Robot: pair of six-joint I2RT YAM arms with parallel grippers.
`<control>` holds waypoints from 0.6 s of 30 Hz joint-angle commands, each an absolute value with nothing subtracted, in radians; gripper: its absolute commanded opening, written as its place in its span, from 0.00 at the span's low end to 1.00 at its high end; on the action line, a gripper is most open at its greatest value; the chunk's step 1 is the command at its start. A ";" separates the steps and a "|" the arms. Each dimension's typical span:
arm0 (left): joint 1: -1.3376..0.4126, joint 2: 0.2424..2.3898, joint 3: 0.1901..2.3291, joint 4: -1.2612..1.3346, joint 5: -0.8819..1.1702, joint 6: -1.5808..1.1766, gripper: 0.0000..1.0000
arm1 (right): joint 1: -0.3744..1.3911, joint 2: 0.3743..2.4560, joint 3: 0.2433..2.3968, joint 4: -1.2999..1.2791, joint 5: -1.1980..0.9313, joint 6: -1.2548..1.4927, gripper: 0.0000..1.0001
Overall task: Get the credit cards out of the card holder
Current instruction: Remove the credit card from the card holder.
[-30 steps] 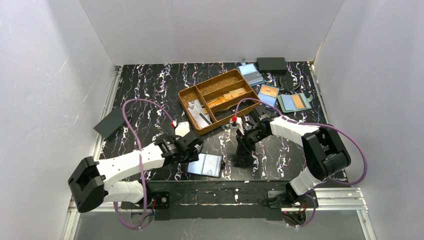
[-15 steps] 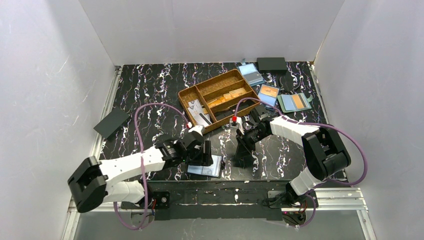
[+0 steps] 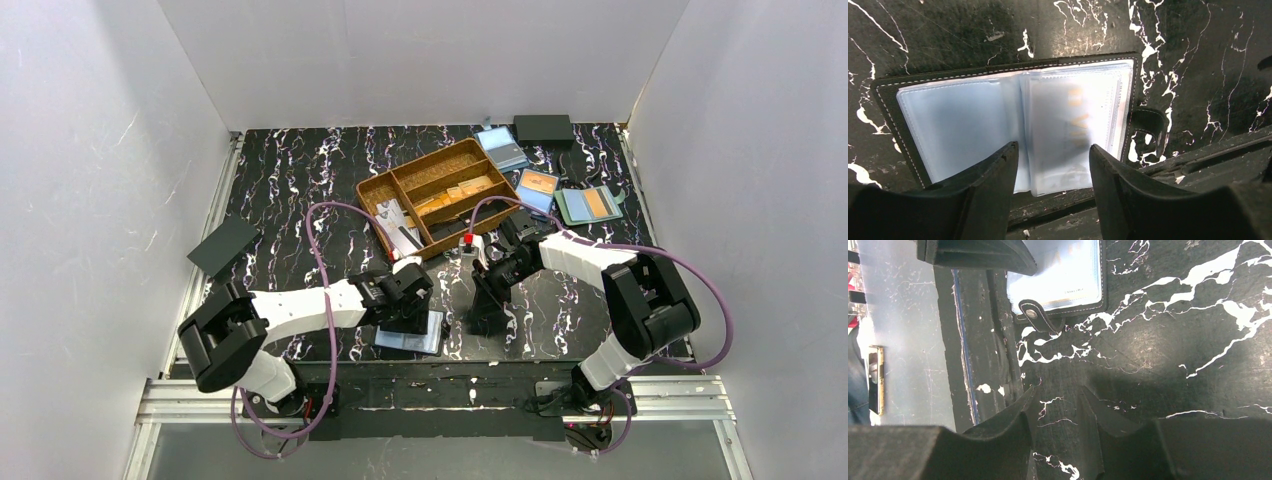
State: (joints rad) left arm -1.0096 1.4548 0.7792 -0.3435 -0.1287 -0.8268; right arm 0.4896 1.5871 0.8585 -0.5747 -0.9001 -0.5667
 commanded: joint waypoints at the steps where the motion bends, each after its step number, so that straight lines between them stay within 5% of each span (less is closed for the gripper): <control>1: -1.024 1.462 0.805 -0.359 -0.140 -0.832 0.46 | 0.494 1.594 0.897 -0.588 -0.928 -0.589 0.41; 18: -1.021 1.406 0.757 -0.340 -0.206 -0.901 0.05 | 0.494 1.587 0.897 -0.591 -0.930 -0.590 0.41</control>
